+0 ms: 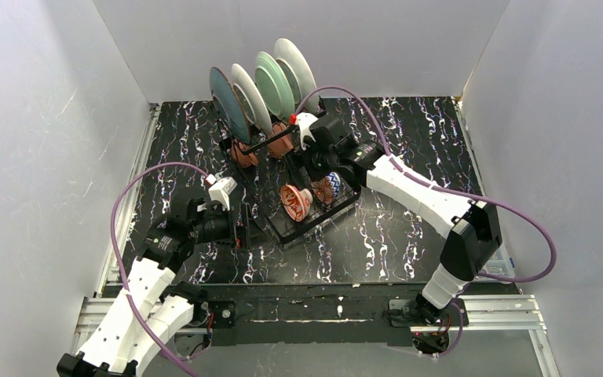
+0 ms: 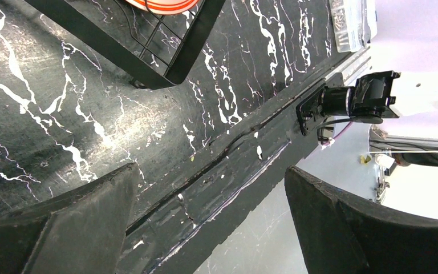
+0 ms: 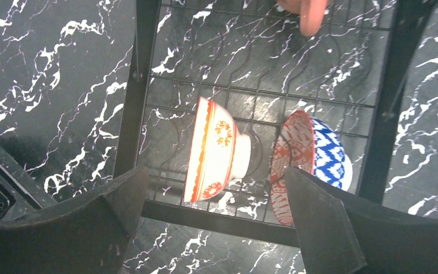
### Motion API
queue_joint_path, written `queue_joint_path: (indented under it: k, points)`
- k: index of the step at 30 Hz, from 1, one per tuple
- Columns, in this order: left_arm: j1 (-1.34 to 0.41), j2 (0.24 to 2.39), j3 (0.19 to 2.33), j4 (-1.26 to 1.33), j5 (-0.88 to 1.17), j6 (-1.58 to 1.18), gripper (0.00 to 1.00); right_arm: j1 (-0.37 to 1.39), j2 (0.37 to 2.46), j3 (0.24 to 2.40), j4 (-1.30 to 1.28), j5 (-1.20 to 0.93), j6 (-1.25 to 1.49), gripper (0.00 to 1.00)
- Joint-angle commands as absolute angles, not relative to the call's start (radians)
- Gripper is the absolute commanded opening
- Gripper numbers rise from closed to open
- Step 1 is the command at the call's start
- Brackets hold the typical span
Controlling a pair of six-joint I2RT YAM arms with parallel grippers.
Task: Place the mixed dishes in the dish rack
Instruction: Move the dish rack to the center of the board.
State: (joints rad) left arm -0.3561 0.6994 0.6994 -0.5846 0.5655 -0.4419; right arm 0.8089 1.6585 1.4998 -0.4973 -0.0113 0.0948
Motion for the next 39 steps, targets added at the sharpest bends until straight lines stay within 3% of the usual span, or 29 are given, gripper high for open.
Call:
queue_joint_path:
  k: [1,12,22,28,29,32,39]
  points:
    - [-0.357,0.71,0.705,-0.607,0.537,-0.442,0.98,0.801,1.612,1.577,-0.544,0.057,0.061,0.98]
    - [-0.359,0.782,0.727,-0.609,0.421,-0.483,0.96,0.712,1.611,1.591,-0.565,0.118,0.037,0.9]
    - [-0.383,0.906,0.764,-0.61,0.241,-0.574,0.89,0.548,1.667,1.536,-0.486,0.033,0.062,0.78]
    - [-0.434,1.046,0.81,-0.567,0.161,-0.632,0.8,0.449,1.75,1.489,-0.425,-0.07,0.084,0.7]
    - [-0.446,1.109,0.83,-0.544,0.151,-0.652,0.7,0.434,1.787,1.486,-0.42,-0.075,0.077,0.66]
    - [-0.454,1.189,0.857,-0.508,0.129,-0.671,0.62,0.42,1.845,1.497,-0.409,-0.081,0.079,0.62]
    - [-0.465,1.301,0.904,-0.478,0.114,-0.686,0.53,0.413,1.942,1.529,-0.397,-0.104,0.082,0.57]
